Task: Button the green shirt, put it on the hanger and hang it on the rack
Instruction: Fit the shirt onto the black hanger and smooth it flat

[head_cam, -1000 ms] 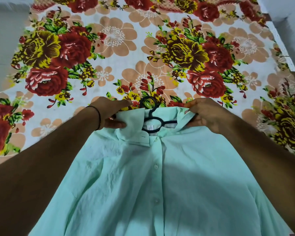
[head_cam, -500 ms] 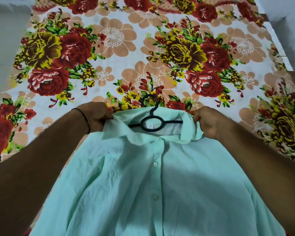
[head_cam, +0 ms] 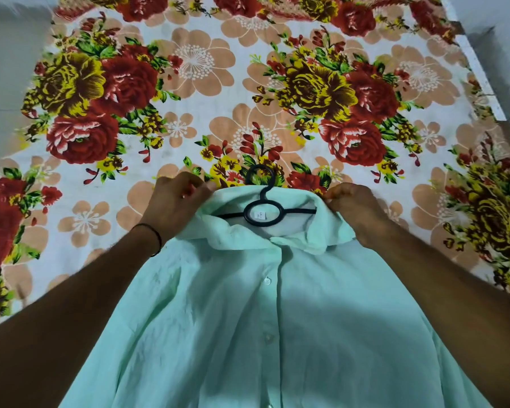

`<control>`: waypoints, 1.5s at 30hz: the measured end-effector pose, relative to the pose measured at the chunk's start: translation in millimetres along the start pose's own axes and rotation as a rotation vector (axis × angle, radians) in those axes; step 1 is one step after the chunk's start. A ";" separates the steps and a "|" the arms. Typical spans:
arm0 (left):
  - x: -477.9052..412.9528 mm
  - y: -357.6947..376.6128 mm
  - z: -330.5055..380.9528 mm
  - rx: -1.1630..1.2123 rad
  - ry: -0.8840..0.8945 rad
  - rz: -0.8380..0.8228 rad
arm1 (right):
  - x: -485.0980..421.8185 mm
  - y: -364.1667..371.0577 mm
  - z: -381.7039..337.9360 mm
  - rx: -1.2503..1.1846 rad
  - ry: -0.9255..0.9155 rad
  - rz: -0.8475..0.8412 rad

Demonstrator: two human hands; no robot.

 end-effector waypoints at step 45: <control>16.6 30.1 3.9 -0.005 -0.313 -0.059 | 18.5 38.2 -30.9 0.410 -0.337 0.048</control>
Point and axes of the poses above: each hand's wrist, its own x-axis away from the middle knuckle, its own y-axis out of the palm, z = x × y, the point moved 9 cm from there along -x, towards the middle knuckle, and after that the axes turned 14 degrees about -y, right-handed, at the moved point
